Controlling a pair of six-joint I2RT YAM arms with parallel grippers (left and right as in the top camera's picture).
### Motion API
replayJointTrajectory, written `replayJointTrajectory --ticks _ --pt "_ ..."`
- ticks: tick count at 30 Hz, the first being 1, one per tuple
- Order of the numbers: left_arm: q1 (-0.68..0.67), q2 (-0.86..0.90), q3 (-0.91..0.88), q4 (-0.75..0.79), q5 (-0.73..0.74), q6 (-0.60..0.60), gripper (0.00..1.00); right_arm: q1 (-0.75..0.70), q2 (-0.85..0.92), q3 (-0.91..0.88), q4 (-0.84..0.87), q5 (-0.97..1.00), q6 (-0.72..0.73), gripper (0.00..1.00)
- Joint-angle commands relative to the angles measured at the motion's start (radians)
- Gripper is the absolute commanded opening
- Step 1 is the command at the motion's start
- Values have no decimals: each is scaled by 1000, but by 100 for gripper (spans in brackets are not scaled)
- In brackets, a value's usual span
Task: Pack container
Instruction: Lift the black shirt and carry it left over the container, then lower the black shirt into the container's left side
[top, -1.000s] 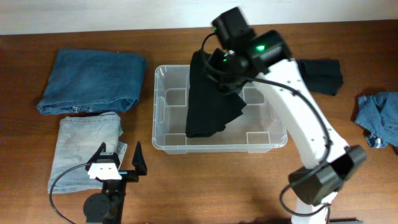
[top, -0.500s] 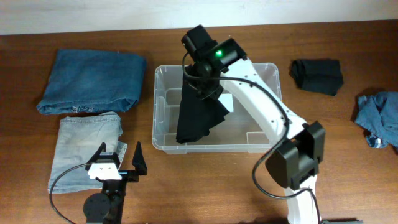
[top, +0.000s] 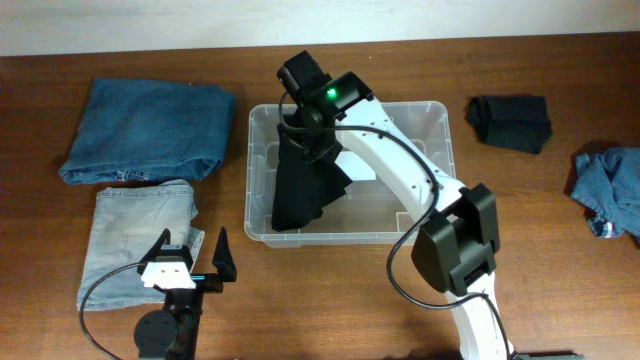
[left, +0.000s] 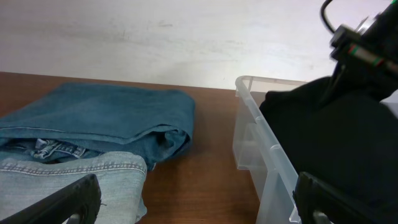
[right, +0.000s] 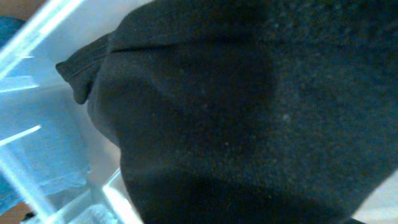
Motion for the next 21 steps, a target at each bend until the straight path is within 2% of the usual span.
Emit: replayJointTrajectory --ticks 1,18,20,21 --pt "4 -4 -2 -8 1 16 99 23 21 8 16 -10 8 4" --pt "4 -4 -2 -8 1 16 99 43 52 1 46 -35 5 4" --pt "4 -4 -2 -8 1 16 99 43 52 -1 40 -31 4 8" --pt "4 -4 -2 -8 1 16 99 42 52 -2 37 -28 -1 13"
